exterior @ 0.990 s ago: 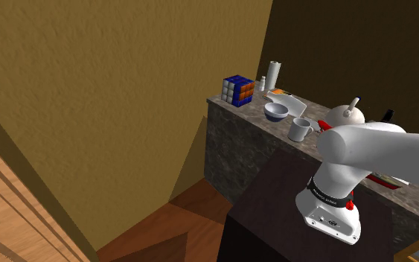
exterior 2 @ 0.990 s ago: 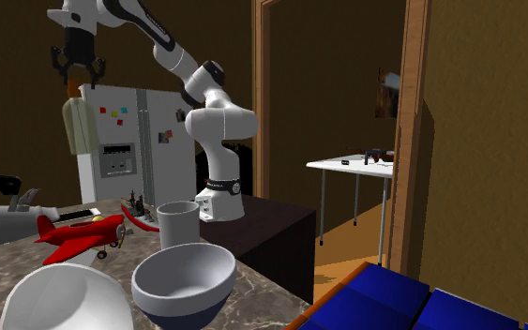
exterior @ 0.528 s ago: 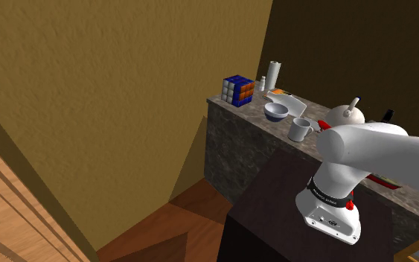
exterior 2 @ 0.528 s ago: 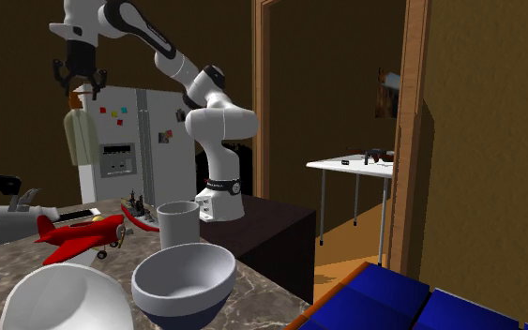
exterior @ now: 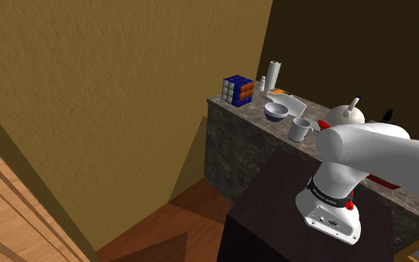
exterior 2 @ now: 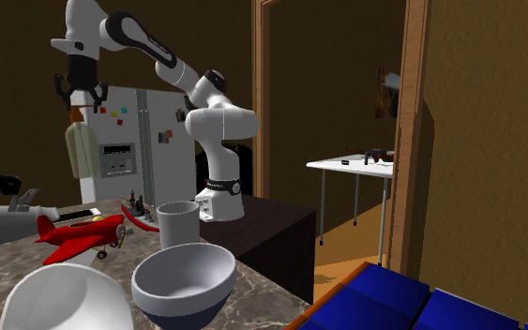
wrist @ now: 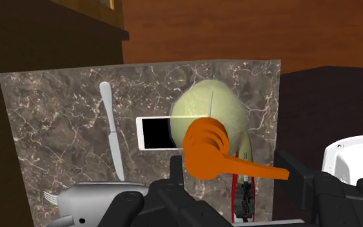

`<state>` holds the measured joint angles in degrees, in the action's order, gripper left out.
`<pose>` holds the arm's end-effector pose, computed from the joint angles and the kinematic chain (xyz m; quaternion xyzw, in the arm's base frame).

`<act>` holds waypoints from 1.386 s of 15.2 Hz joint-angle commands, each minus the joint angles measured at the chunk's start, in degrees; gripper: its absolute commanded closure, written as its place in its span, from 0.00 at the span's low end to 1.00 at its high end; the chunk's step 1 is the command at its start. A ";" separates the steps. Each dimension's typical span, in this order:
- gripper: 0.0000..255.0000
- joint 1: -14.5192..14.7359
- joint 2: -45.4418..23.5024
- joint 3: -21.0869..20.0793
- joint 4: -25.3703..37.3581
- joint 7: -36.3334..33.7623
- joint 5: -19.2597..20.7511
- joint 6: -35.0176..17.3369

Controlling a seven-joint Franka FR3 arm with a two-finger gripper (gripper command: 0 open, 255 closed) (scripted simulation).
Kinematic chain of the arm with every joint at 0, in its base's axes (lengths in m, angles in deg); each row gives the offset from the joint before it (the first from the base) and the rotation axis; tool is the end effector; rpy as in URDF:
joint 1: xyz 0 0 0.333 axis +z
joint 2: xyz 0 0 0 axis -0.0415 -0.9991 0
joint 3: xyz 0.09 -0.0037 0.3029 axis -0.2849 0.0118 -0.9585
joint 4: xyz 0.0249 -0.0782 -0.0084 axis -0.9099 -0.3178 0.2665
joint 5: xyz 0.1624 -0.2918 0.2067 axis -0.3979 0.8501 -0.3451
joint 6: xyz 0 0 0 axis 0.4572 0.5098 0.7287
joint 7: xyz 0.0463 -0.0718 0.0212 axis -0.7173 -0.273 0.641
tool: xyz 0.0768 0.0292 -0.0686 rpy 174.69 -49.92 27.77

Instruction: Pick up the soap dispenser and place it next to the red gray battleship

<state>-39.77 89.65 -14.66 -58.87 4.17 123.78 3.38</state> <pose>-0.3211 -0.3044 0.5392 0.9958 -0.0780 -0.0046 0.0485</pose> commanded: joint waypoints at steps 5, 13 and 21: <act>1.00 -1.23 2.19 2.52 -4.04 -0.62 2.43 -2.47; 1.00 -2.77 4.73 6.40 -8.74 -1.24 6.06 -5.65; 1.00 -3.57 5.96 8.83 -11.06 -1.54 8.29 -7.41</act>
<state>-43.33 95.59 -5.85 -69.87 2.65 132.02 -3.99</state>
